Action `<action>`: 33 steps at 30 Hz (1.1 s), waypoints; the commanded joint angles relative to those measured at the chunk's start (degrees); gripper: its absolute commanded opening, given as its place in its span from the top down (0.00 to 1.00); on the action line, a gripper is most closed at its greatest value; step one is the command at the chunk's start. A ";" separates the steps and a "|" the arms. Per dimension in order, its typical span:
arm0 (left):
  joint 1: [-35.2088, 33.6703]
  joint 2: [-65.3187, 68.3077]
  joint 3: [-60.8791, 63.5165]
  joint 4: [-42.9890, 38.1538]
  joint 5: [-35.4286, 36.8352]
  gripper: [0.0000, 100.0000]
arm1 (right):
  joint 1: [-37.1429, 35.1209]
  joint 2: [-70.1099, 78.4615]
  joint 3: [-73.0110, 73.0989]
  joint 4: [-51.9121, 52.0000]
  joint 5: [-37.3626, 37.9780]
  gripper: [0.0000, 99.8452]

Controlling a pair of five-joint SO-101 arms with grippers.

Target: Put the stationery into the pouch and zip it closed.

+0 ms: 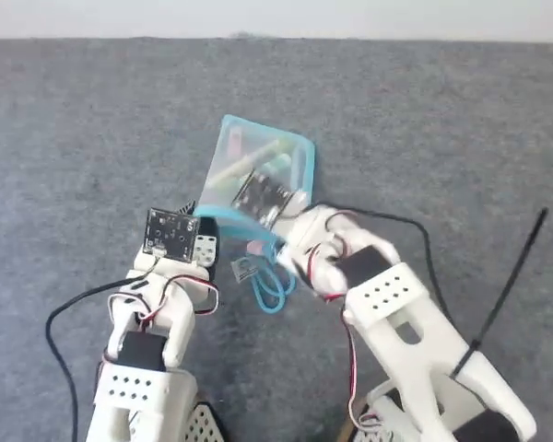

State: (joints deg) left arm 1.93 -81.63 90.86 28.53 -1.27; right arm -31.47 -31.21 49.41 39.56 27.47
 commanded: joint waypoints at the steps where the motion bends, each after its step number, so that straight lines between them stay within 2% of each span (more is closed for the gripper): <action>1: -0.09 0.09 -9.98 10.73 1.58 0.86 | 5.76 -0.04 -4.48 -0.13 -3.52 0.99; 4: 0.26 -3.87 -12.09 15.91 1.58 0.85 | 7.25 0.04 -5.54 1.36 -4.48 0.99; 11: 0.79 -24.18 -11.03 26.73 0.53 0.85 | 7.25 0.04 -9.76 7.08 -7.56 0.99; 17: 10.90 -17.93 -10.42 26.20 -2.46 0.85 | 6.99 -0.04 -17.05 12.79 -9.76 0.99; 25: 18.81 -14.33 -9.89 24.35 -2.37 0.85 | 2.86 -0.04 -18.46 15.60 -11.25 0.99; 33: 21.36 -13.98 -4.35 17.93 -2.37 0.85 | -1.01 -2.15 -18.37 21.41 -11.34 0.99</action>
State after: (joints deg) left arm 22.24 -96.13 86.73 49.54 -3.03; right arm -30.68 -31.12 34.02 59.60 17.10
